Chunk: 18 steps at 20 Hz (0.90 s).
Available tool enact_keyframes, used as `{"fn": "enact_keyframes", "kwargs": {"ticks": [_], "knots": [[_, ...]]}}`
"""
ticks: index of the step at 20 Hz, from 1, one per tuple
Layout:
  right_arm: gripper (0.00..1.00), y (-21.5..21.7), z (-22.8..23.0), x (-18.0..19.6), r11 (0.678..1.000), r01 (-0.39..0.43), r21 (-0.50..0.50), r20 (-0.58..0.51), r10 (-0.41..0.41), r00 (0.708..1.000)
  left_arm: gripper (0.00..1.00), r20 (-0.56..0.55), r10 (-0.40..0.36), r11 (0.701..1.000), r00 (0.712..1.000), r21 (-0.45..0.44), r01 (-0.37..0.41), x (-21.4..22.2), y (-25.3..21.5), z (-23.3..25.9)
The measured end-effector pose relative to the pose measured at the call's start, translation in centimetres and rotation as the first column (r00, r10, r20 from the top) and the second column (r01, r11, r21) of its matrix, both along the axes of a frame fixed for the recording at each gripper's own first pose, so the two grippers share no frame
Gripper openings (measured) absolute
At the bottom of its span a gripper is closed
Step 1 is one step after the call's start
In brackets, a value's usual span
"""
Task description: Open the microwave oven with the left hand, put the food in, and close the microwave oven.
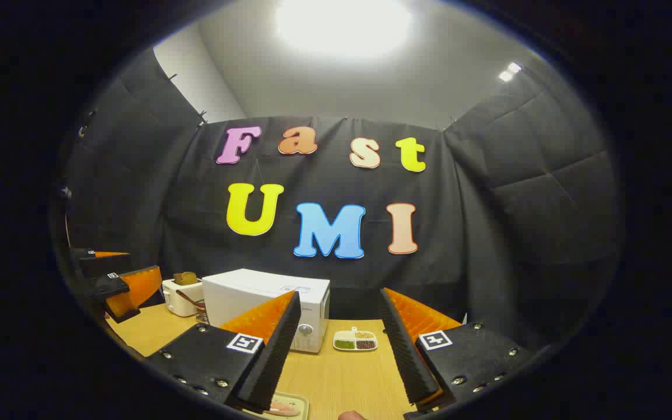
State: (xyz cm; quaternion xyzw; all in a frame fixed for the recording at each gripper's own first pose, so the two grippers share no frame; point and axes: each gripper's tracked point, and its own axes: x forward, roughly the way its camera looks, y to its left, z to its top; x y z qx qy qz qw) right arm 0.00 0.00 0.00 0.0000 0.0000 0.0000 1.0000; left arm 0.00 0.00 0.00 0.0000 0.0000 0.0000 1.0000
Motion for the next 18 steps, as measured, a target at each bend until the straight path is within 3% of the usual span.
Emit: {"fn": "enact_keyframes", "kwargs": {"ticks": [18], "knots": [[0.82,-3.5,-1.1,0.2,0.998,-0.054,0.035,-0.022,0.055,0.998,0.98,0.006,0.036,0.999,0.999,-0.006,-0.036,1.2,-4.8,-0.5]]}}
